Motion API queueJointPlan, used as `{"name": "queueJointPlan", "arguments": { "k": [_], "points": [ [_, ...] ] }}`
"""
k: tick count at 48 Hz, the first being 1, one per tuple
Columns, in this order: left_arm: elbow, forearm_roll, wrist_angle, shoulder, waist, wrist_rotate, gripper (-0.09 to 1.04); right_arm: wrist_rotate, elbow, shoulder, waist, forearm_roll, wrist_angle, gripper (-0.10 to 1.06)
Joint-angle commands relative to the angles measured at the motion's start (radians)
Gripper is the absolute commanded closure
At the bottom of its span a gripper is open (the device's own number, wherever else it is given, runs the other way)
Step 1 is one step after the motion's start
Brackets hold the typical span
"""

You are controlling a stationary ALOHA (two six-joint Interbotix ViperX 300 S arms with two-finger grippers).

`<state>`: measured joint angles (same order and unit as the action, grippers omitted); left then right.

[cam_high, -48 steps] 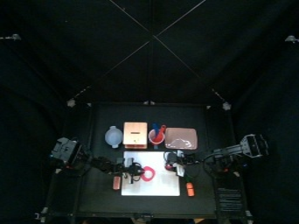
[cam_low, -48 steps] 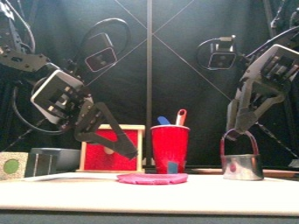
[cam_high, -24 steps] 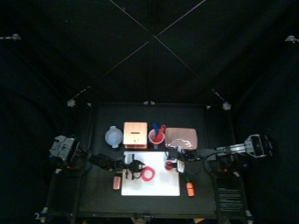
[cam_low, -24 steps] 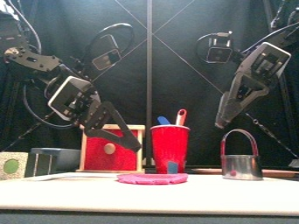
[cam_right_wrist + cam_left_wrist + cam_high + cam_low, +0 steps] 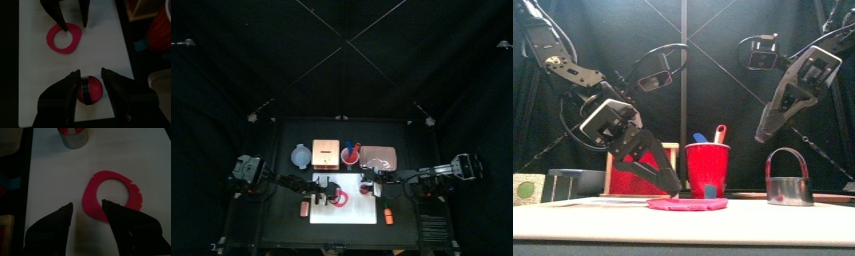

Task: Get the cutter from the drawer then cut the dough then place the extra dough in the bowl
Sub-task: Place the extra dough in the bowl

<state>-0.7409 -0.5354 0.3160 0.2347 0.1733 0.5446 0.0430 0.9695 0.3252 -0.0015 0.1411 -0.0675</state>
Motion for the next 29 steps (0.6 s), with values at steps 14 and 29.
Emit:
{"name": "queueJointPlan", "arguments": {
  "k": [14,29],
  "points": [
    [0.061,0.002,-0.115,0.029,-0.006,-0.006,0.19,0.000,0.000,0.012,-0.005,0.006,0.014,0.20],
    [0.054,0.003,-0.144,0.025,0.002,-0.006,0.40,0.000,-0.003,0.011,-0.006,0.006,0.017,0.20]
  ]
}}
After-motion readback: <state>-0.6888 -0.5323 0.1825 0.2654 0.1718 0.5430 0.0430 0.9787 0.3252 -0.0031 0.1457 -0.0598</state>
